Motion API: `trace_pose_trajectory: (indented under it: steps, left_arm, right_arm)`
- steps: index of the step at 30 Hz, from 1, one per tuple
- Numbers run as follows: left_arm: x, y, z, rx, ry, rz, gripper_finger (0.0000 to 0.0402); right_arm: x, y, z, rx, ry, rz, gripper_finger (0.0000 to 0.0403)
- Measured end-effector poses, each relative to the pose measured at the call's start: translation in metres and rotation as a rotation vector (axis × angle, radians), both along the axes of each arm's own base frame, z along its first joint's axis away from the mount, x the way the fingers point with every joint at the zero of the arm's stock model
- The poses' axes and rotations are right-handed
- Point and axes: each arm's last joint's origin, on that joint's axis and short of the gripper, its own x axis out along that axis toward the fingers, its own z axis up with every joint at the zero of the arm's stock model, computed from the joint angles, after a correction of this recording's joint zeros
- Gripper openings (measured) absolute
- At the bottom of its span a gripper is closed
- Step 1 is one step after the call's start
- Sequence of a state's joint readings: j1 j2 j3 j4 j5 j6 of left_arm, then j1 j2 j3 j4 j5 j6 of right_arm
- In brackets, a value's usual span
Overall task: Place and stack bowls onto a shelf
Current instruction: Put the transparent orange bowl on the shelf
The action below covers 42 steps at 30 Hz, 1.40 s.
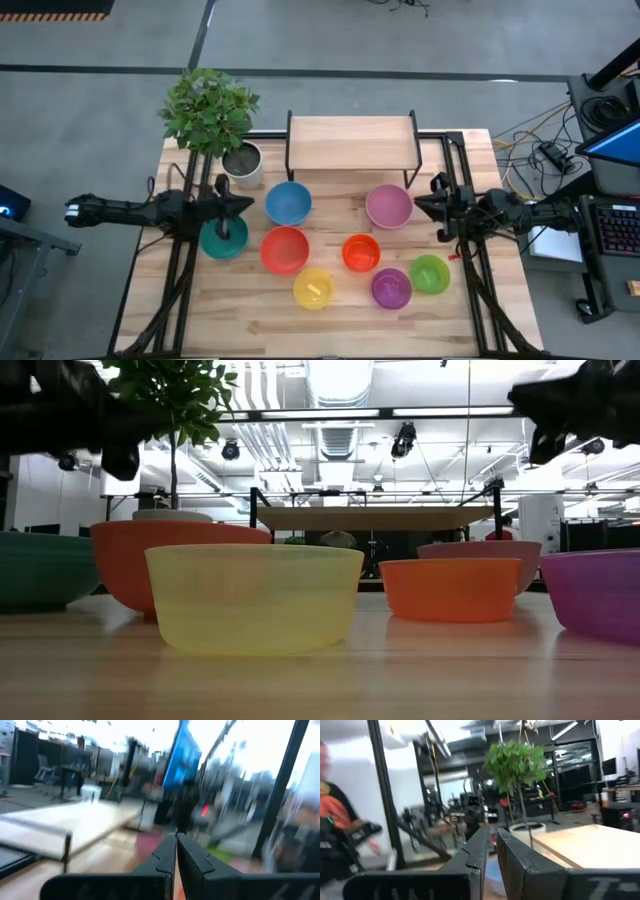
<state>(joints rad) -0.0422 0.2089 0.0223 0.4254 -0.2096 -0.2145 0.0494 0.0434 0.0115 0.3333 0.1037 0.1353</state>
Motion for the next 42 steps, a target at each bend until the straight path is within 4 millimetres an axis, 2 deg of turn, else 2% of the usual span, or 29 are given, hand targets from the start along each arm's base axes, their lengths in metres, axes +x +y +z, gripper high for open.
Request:
trace_pose_trajectory:
  steps: [5,9,13,20,30,35,42]
  left_arm:
    - [-0.005,0.000,0.014,-0.060,-0.163,-0.018,0.0000]
    - [-0.006,0.000,0.018,-0.061,-0.206,-0.019,0.0000]
    - [-0.006,0.000,0.018,-0.061,-0.208,-0.020,0.0000]
    - [-0.006,0.000,0.018,-0.064,-0.203,-0.021,0.0000]
    - [-0.008,-0.002,0.025,-0.021,-0.284,-0.069,0.0000]
    - [-0.007,-0.002,0.027,0.074,-0.294,-0.038,0.0000]
    - [-0.003,-0.002,0.024,0.154,-0.243,-0.008,0.0000]
  right_arm:
    - [0.002,0.001,0.006,0.096,-0.059,0.047,0.0034]
    - [0.008,0.001,0.005,0.159,-0.011,0.058,0.0034]
    - [0.017,0.002,0.022,0.201,0.046,0.054,0.0034]
    - [0.048,0.003,0.055,0.297,0.479,-0.003,0.0034]
    - [0.088,0.006,0.107,0.249,0.840,-0.046,0.0034]
    - [0.114,0.009,0.118,0.134,0.994,-0.010,0.0034]
    - [0.156,0.011,0.108,0.044,1.157,0.011,0.0034]
